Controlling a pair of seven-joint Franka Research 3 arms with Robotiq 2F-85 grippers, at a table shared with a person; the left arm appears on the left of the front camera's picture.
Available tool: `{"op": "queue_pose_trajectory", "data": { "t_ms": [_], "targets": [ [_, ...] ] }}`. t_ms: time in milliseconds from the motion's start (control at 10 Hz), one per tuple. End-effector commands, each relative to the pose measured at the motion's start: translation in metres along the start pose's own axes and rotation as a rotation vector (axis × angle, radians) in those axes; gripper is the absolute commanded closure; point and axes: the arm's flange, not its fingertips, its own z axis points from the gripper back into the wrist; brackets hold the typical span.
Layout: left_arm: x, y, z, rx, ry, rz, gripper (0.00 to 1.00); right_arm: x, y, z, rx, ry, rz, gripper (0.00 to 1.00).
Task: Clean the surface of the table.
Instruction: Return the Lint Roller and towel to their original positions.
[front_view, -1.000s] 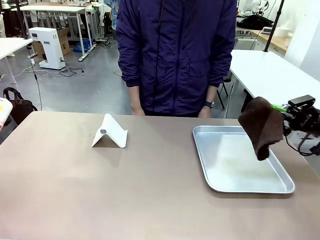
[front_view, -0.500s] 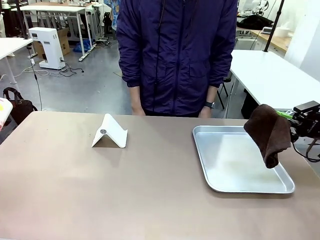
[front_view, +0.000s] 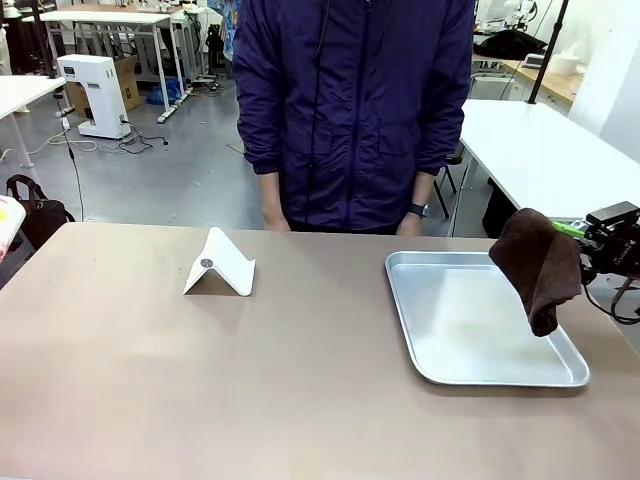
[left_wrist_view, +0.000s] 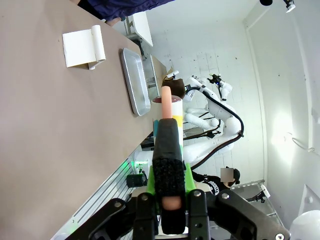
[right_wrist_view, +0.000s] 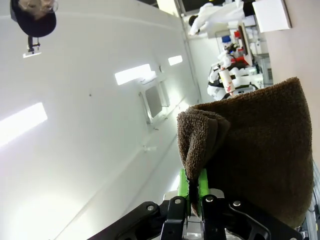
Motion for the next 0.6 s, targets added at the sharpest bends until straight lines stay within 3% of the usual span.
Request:
{"op": "queue_pose_trajectory", "data": {
  "t_ms": [0,500],
  "targets": [
    [0.0007,-0.0039,-0.0028,-0.011,-0.014,0.0,0.78,0.0004,0.0048,-0.003,0.022,0.005,0.013,0.92],
    [0.0007,-0.0039,-0.0028,-0.011,-0.014,0.0,0.78,0.0004,0.0048,-0.003,0.022,0.005,0.013,0.92]
  ]
}}
